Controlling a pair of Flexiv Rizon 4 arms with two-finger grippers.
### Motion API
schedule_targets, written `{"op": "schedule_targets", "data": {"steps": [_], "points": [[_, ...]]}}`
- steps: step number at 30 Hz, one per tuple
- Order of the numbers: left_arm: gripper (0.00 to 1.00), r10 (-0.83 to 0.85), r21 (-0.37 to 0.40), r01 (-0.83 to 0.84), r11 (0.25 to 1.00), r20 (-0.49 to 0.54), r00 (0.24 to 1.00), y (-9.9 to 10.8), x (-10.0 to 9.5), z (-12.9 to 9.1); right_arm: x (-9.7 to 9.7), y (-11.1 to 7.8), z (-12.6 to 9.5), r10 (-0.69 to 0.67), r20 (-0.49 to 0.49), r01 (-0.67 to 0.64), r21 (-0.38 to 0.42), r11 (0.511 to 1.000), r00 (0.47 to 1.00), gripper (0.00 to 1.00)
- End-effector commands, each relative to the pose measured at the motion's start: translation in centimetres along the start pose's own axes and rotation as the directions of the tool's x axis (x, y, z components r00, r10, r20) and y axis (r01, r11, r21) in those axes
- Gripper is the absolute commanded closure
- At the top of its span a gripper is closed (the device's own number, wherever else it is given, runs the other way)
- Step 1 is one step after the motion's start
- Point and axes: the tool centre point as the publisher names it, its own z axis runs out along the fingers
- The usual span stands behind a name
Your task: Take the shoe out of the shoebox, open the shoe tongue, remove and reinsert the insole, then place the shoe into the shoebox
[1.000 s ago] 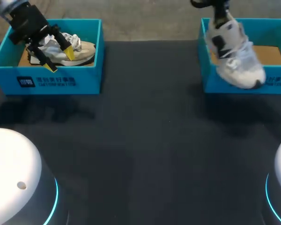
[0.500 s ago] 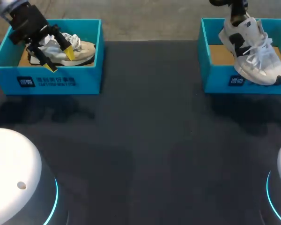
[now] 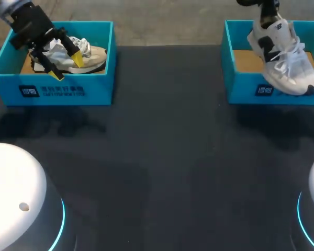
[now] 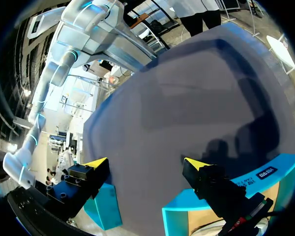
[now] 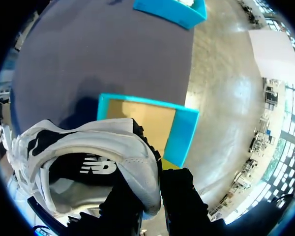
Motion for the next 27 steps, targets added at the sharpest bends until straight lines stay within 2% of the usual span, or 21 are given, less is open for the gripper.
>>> {"op": "schedule_targets", "data": {"steps": [1,9,14,19,27], "points": [[0.0,0.0,0.0,0.0,1.0,-0.002,1.0,0.0,0.0,0.0,-0.6,-2.2,0.8,0.02,0.0,-0.02,-0.001,1.0,1.0,1.0],[0.0,0.0,0.0,0.0,1.0,-0.002,1.0,0.0,0.0,0.0,-0.5,-6.6,3.2,0.071,-0.043,-0.069,0.047,0.997,0.997,1.0],[0.0,0.0,0.0,0.0,1.0,-0.002,1.0,0.0,0.0,0.0,0.5,-9.4,4.4,0.071,-0.063,-0.066,0.074,0.995,0.996,1.0],[0.0,0.0,0.0,0.0,1.0,-0.002,1.0,0.0,0.0,0.0,1.6,-12.3,5.8,0.122,-0.108,-0.11,0.111,0.988,0.987,1.0],[0.0,0.0,0.0,0.0,1.0,-0.002,1.0,0.0,0.0,0.0,2.8,-17.1,7.6,0.22,-0.124,-0.196,0.179,0.964,0.968,1.0]]}}
